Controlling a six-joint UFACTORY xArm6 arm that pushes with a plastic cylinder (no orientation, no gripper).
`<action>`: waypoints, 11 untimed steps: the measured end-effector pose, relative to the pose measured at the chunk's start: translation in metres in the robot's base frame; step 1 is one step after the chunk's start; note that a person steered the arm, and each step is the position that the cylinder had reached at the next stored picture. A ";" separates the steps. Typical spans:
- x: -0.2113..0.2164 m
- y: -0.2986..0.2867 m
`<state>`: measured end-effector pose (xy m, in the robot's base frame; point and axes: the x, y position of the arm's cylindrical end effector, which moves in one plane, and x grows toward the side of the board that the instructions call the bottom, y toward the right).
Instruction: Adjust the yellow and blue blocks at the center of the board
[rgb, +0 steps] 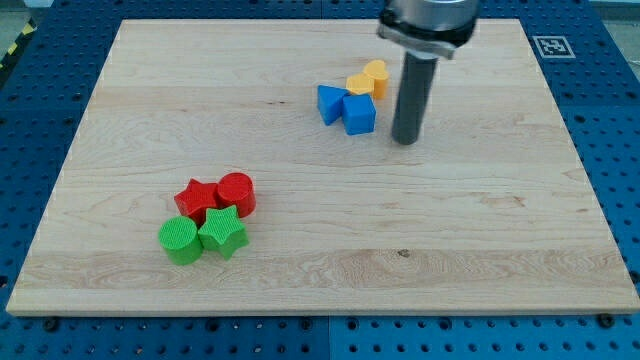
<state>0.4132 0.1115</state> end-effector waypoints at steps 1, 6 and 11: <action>-0.048 0.008; -0.112 -0.078; -0.179 -0.101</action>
